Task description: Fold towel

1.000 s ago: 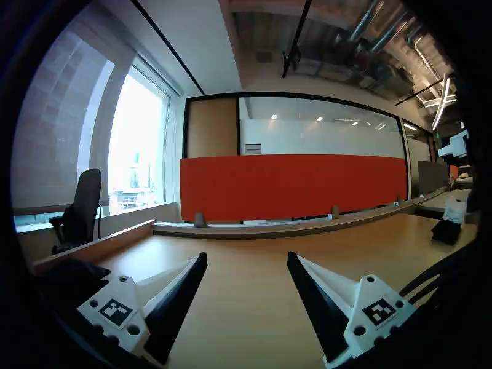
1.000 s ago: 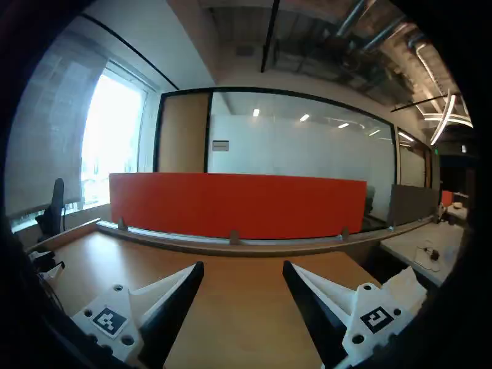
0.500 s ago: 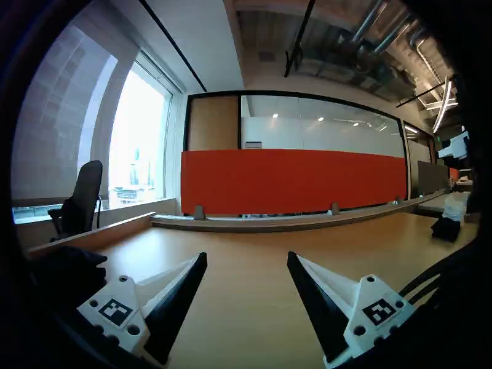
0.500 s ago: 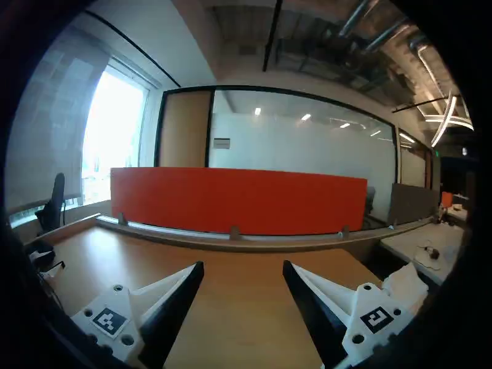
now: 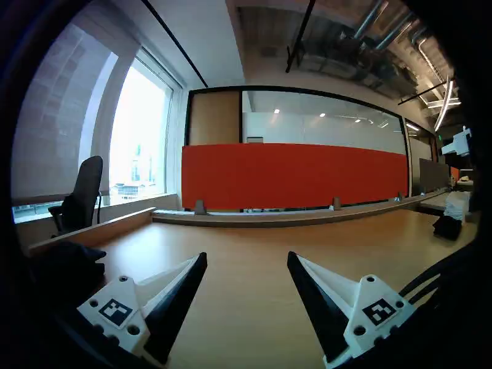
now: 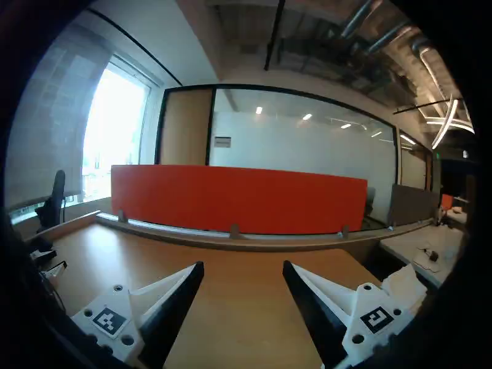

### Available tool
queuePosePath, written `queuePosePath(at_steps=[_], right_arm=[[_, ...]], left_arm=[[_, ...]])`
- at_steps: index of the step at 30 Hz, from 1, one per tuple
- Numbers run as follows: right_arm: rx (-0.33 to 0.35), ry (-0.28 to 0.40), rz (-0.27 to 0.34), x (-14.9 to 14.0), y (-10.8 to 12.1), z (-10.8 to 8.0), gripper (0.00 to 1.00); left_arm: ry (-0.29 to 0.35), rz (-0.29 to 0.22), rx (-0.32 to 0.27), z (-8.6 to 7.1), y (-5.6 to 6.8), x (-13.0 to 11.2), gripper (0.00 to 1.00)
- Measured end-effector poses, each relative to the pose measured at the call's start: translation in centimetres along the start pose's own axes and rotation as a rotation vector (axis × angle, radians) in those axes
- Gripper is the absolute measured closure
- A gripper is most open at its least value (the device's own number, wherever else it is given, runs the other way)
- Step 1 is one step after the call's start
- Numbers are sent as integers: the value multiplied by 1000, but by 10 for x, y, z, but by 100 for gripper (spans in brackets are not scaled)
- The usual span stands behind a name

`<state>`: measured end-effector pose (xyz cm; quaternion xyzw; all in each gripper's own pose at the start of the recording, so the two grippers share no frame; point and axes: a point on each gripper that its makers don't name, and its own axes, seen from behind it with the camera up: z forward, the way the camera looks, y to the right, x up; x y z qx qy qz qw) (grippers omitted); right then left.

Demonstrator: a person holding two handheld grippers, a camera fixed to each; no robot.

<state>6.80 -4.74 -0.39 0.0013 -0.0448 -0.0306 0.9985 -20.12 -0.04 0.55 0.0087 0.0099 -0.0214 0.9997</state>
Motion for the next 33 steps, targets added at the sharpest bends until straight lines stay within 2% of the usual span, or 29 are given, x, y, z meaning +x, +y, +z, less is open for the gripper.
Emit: queuePosePath(at_steps=[20,33], right_arm=[[0,1,2,-2,2,3,1],[-14,72,6,16,21,1,1]], left_arm=[[0,2,-1,-1,2,-1,3],[0,3,-1,-1,2,-2,3]])
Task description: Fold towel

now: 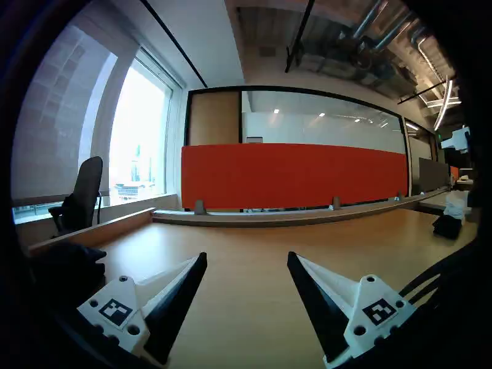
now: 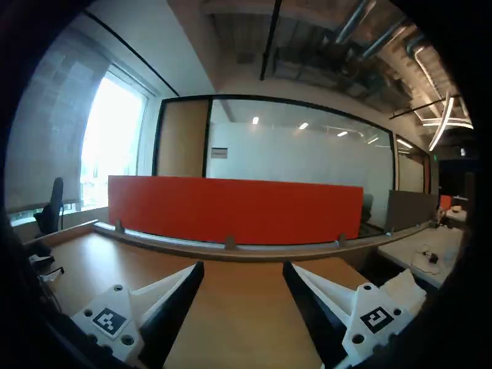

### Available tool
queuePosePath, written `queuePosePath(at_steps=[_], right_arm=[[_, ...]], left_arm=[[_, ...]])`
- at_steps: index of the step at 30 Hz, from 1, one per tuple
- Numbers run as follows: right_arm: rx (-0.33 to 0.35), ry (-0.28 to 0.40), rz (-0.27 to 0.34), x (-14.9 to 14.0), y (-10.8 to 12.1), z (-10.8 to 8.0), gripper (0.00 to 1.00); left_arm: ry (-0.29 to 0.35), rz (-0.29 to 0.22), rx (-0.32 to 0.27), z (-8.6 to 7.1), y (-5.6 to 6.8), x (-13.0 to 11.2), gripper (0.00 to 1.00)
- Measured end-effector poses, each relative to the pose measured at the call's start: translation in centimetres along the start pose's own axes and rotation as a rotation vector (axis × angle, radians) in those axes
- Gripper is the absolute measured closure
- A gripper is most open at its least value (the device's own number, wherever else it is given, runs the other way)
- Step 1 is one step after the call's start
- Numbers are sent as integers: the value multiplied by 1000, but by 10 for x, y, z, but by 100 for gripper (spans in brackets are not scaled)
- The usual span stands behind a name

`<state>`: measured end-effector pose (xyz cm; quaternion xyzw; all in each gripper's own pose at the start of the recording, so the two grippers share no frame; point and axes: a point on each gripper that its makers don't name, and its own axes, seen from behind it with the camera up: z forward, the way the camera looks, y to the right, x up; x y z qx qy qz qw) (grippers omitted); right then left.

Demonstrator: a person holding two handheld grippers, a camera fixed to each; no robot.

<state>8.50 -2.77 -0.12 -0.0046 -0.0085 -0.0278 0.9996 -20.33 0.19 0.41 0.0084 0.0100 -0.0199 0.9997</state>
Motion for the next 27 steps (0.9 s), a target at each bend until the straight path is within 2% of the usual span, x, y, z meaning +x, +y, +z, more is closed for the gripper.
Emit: queuePosePath(at_steps=[11,17,27], right_arm=[[-18,50,-15,2,25,-3,1],[-38,62,33,-14,39,-4,1],[-1,69,73,-50,36,-3,1]], left_arm=[[0,0,0,1,0,-1,3],[0,-1,0,1,1,-1,3],[1,-1,0,1,2,-1,3]])
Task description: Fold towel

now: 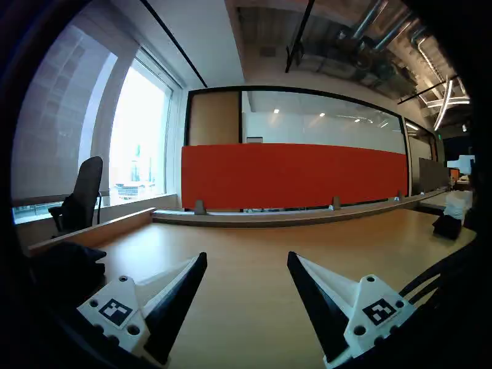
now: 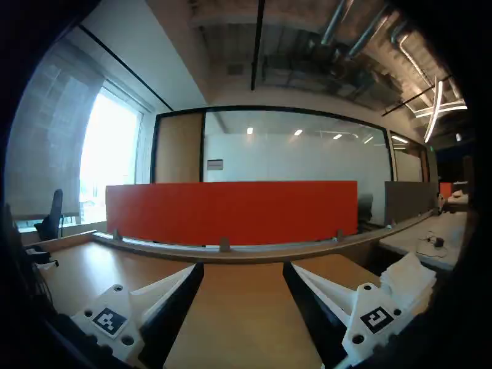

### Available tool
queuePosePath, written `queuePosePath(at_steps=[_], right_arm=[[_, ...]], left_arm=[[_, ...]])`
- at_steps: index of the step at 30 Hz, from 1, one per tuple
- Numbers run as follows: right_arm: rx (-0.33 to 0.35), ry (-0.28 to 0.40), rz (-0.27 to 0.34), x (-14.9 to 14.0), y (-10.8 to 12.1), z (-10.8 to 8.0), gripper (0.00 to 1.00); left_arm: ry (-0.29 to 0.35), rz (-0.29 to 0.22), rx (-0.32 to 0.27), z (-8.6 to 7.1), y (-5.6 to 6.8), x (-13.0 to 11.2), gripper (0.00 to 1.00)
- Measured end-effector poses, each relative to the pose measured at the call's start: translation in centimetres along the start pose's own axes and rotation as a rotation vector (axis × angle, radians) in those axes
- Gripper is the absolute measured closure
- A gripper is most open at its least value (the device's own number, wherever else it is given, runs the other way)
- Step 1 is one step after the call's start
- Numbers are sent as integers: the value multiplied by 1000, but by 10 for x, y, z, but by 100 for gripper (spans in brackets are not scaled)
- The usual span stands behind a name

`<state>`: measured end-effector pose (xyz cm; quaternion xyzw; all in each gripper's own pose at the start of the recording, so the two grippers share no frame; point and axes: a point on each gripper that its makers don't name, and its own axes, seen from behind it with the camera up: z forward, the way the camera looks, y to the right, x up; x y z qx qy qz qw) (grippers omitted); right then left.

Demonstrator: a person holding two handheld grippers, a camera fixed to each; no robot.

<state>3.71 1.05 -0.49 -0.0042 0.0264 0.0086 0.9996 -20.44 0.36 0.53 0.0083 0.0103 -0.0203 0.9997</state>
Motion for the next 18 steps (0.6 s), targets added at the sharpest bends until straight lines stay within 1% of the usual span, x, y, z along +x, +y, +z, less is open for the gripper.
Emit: queuePosePath(at_steps=[11,14,18], right_arm=[[-10,-7,35,-42,6,1,1],[-11,-10,34,-53,7,2,1],[-10,-14,16,-67,9,3,1]], left_arm=[[0,0,0,-1,0,0,3],[0,0,0,-1,0,0,3],[0,0,0,-1,0,0,3]])
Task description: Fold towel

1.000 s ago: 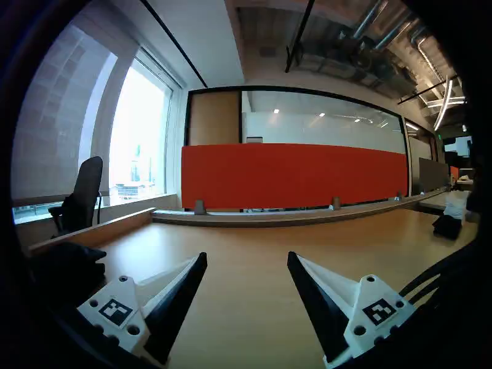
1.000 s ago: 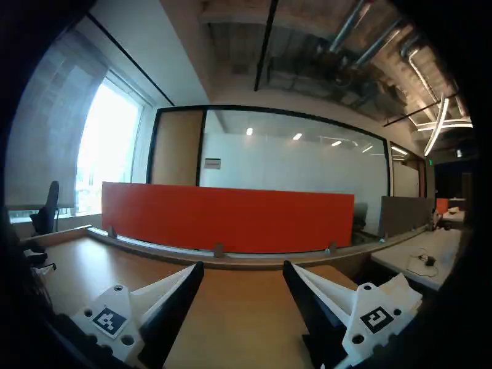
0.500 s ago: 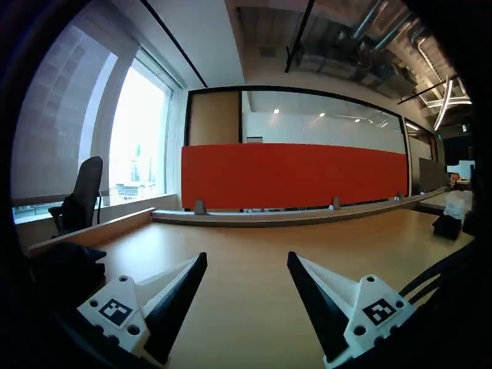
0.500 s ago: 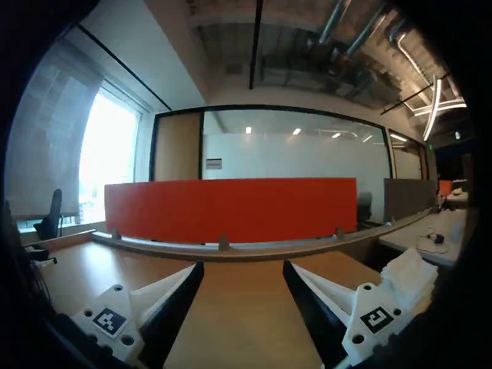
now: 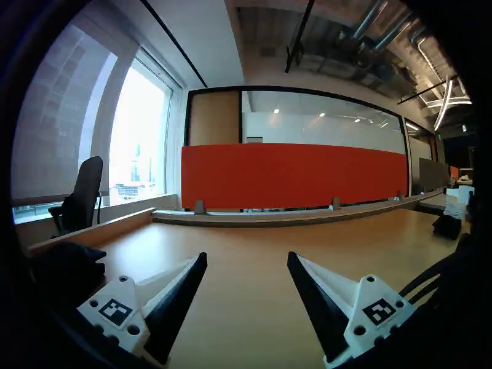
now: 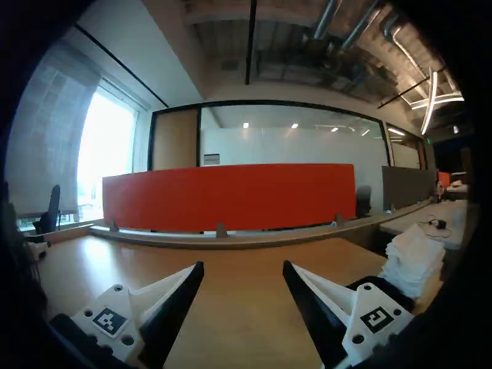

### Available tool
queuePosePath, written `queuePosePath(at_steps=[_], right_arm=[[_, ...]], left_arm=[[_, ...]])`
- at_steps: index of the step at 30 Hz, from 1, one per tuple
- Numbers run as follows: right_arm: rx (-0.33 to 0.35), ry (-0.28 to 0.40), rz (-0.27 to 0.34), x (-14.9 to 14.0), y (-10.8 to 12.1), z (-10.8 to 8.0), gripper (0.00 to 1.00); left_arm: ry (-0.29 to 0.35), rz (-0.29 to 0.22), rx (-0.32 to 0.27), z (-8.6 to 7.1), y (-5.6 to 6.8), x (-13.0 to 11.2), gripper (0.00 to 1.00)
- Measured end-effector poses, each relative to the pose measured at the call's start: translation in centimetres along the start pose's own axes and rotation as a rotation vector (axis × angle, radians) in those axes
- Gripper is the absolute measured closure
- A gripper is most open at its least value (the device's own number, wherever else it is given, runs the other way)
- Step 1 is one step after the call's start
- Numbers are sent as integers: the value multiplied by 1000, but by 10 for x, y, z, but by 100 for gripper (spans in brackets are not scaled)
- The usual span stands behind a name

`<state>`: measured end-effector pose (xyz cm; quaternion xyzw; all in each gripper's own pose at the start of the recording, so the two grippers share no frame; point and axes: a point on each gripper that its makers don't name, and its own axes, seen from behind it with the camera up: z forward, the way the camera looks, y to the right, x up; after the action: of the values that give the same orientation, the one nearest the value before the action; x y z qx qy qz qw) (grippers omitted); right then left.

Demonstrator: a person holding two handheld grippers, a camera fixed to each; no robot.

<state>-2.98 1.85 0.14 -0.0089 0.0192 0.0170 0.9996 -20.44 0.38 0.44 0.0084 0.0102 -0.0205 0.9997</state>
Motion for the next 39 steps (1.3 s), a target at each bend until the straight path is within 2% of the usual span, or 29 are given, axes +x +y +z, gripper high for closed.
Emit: queuePosePath(at_steps=[6,17,39], right_arm=[[2,-15,-24,-21,2,3,1],[-8,-49,-14,-40,3,6,1],[-13,-25,-34,-34,-7,0,1]], left_arm=[[0,0,0,0,0,0,3],[0,0,0,0,0,0,3],[0,0,0,0,0,-1,3]])
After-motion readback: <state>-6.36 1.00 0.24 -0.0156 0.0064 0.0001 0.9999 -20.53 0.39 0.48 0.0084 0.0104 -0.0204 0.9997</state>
